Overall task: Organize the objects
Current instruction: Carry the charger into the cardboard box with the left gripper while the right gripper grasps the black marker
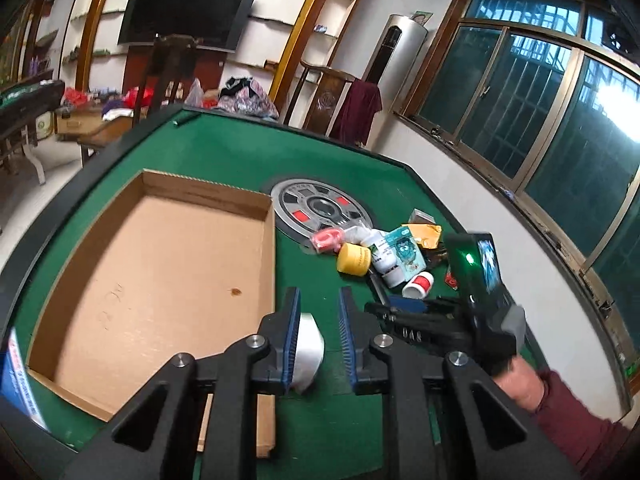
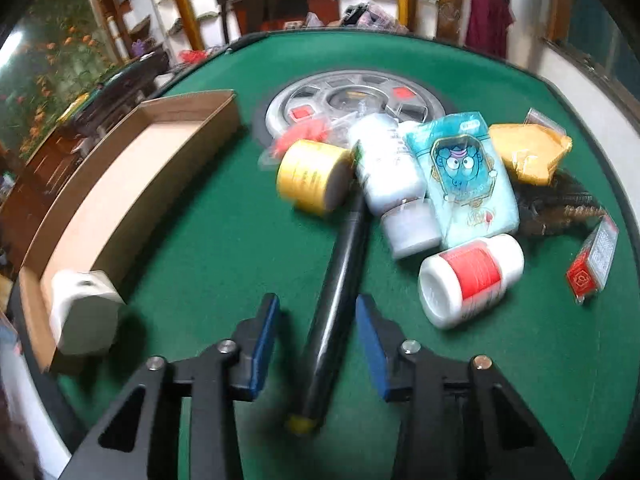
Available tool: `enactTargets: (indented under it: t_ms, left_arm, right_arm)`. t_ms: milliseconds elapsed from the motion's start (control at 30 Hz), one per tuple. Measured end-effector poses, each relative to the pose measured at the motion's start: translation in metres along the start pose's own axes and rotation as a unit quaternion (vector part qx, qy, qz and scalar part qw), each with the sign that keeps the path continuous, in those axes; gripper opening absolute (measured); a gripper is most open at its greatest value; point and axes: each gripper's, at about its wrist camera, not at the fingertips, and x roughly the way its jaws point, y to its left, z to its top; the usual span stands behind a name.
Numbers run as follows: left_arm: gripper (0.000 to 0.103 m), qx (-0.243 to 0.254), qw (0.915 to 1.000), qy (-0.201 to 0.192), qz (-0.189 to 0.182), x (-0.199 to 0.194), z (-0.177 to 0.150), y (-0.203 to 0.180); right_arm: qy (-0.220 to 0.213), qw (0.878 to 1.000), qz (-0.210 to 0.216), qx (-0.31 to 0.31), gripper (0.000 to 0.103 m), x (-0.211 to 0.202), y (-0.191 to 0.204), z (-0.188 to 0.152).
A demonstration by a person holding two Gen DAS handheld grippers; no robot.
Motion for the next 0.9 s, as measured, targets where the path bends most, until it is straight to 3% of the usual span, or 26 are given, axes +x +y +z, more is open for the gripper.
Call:
enactTargets:
  t_ms: [100,133,267,400,567,700,900]
  left_arm:
    - [0.018,0.005,0.9998,0.015,-0.013,0.007,-0.008,0.004]
    - [0.019,0.014,0.9996,0.019,-0.014,0.008,-0.011,0.003]
    - [0.03,0.048,0.9983,0.032,0.006,0.017,-0.022,-0.006]
    - [0.039,0.078,0.9959,0.046,0.003,0.035,-0.025,-0.023]
    - [0.061,0.108,0.9912,0.071,0.028,0.068,-0.02,-0.043]
    - [0.065,0.124,0.9859,0.086,0.071,0.1,-0.017,-0.053]
    - [0.065,0.119,0.9737,0.148,0.126,0.156,-0.018,-0.047]
  right_arm:
    - [0.004,1.0,-0.009,0.013,0.031,0.003,-0.002,0.008]
    - [0.005,1.0,-0.013,0.012,0.022,0.003,0.0,0.007]
    - [0.008,1.0,-0.006,0.018,0.016,-0.005,-0.001,0.001]
    - [0.011,1.0,-0.001,0.022,0.016,-0.012,-0.005,-0.009]
    - [0.01,0.999,0.011,0.038,0.016,-0.022,-0.018,-0.023]
    - [0.006,0.999,0.026,0.048,0.016,-0.026,-0.024,-0.029]
    - [0.003,0.997,0.053,0.062,0.016,-0.027,-0.032,-0.032]
